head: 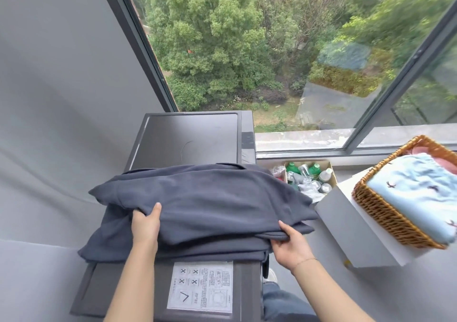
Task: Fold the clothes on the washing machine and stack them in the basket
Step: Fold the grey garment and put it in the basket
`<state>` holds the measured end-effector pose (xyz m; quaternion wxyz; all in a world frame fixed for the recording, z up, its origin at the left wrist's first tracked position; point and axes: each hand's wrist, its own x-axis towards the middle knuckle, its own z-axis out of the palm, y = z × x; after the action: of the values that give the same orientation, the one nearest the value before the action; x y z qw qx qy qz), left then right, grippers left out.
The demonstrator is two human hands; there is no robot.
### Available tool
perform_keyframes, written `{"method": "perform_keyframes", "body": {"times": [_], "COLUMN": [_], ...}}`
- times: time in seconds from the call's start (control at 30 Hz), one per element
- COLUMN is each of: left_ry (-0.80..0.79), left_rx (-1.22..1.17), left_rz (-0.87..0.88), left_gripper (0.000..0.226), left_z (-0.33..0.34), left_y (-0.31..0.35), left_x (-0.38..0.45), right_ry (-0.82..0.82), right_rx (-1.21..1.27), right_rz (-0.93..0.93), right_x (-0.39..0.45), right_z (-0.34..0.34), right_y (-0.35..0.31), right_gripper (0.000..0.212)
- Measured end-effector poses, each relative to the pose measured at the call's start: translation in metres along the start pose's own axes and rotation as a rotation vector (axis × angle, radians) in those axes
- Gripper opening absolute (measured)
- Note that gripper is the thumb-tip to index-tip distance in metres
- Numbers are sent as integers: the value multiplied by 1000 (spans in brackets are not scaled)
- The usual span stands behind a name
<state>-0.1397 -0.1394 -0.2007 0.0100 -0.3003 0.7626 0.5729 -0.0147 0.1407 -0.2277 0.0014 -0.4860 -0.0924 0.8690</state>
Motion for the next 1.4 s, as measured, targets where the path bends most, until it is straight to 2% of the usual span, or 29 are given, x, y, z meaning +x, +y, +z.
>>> {"method": "perform_keyframes", "body": {"times": [0.1, 0.23, 0.33, 0.4, 0.5, 0.6, 0.67, 0.73, 0.83, 0.87, 0.93, 1.03, 1.1, 1.2, 1.27, 1.3, 1.33, 1.37, 1.4], "left_ry": [-12, -123, -188, -199, -165, 27, 91, 82, -12, -15, 30, 78, 76, -87, -155, -118, -17, 129, 266], "left_rx": [32, -87, -210, -250, -389, -436, -494, -553, -558, -543, -503, -413, -344, -274, -228, -194, -95, 74, 241], "left_rz": [-62, -122, -196, -245, -321, -325, -335, -397, -409, -371, -230, -42, 41, 11, -22, -36, -42, -55, -18], "left_gripper": [49, 55, 66, 76, 68, 58, 48, 42, 48, 48, 44, 51, 58, 57, 66, 74, 82, 87, 89], "left_z": [-5, -9, -11, -9, -5, -5, -8, -11, -17, -19, -23, -31, -35, -42, -44, -43, -43, -40, -34], "left_y": [-19, -14, -11, -8, -2, 12, 23, 25, 15, 12, 11, 15, 13, 6, 6, 8, 13, 22, 29], "left_x": [-3, 4, 5, 7, 14, 21, 26, 39, 57, 58, 58, 68, 82, 101, 112, 115, 114, 106, 94], "right_ry": [173, 240, 278, 342, 283, 242, 227, 229, 271, 282, 321, 368, 407, 473, 438, 426, 429, 448, 479], "right_rx": [-74, -124, -242, -334, -487, -494, -448, -475, -533, -561, -652, -831, -866, -774, -738, -714, -673, -613, -543], "right_rz": [36, -47, -133, -268, -399, -285, -191, -153, -134, -133, -181, -375, -489, -629, -626, -579, -516, -443, -386], "right_x": [9, 6, 1, 3, 9, 15, 22, 28, 38, 41, 47, 54, 55, 54, 52, 52, 48, 49, 49], "right_z": [-14, -15, -2, 5, 19, 40, 48, 50, 44, 42, 38, 35, 31, 27, 25, 23, 23, 18, 13], "right_y": [-4, -7, -6, -4, -2, -6, -9, -10, -10, -12, -13, -14, -15, -19, -19, -18, -16, -12, -9], "right_gripper": [17, 48, 43, 34, 26, 38, 48, 45, 26, 22, 32, 39, 43, 35, 27, 24, 19, 18, 27]}}
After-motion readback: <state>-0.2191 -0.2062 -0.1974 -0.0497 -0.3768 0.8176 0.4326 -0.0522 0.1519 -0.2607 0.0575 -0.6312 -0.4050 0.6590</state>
